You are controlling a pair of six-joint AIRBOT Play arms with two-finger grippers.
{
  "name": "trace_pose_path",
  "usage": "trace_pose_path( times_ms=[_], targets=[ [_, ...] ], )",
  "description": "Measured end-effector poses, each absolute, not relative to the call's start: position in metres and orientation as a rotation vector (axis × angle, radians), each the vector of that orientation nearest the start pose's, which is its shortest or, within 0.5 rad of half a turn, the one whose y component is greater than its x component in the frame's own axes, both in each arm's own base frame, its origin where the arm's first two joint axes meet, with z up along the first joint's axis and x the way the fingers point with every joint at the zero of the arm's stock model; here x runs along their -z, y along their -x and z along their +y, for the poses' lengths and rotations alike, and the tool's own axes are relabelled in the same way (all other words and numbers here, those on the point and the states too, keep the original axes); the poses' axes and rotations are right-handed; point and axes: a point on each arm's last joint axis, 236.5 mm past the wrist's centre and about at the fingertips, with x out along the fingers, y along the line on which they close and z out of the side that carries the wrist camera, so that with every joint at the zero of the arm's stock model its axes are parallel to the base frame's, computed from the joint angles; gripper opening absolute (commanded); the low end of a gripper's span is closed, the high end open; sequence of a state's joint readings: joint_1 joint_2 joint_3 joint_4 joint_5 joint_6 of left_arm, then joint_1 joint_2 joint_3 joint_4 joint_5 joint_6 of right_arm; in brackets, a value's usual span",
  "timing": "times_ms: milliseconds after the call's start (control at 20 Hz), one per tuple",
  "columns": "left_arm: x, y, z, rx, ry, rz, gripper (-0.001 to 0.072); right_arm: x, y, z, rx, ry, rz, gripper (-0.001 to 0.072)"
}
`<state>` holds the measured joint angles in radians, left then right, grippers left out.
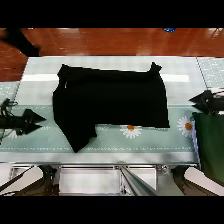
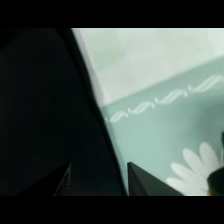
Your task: Fold the shirts.
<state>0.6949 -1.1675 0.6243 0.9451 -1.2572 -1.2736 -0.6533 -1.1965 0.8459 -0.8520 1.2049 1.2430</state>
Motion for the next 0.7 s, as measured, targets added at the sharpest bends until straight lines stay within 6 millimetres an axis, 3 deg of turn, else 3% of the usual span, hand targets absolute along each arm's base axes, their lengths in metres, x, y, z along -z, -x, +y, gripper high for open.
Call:
trace_pose_path(
  times_ms=[200,500,550,650,700],
  targets=[
    [0.094,-0.24,0.018,-0.027,1.038,1.383,0.0506,0.031,-0.31,-0.053,-0.022,-0.89,1.153,0.0408],
    [0.102,-0.269,-0.011,0.055,1.125,1.315,0.0491,0.036,-0.303,-0.046,-0.031,-0.9,1.161,0.0408],
    [0.104,-0.273,-0.015,0.062,1.128,1.309,0.0381,0.036,-0.303,-0.046,-0.032,-0.902,1.161,0.0408],
    [0.111,-0.279,-0.019,0.062,1.104,1.31,0.007,0.036,-0.303,-0.046,-0.032,-0.9,1.163,0.0408],
    [0.114,-0.282,-0.022,0.068,1.093,1.314,0.0019,0.037,-0.302,-0.046,-0.031,-0.898,1.165,0.0408]
  ],
)
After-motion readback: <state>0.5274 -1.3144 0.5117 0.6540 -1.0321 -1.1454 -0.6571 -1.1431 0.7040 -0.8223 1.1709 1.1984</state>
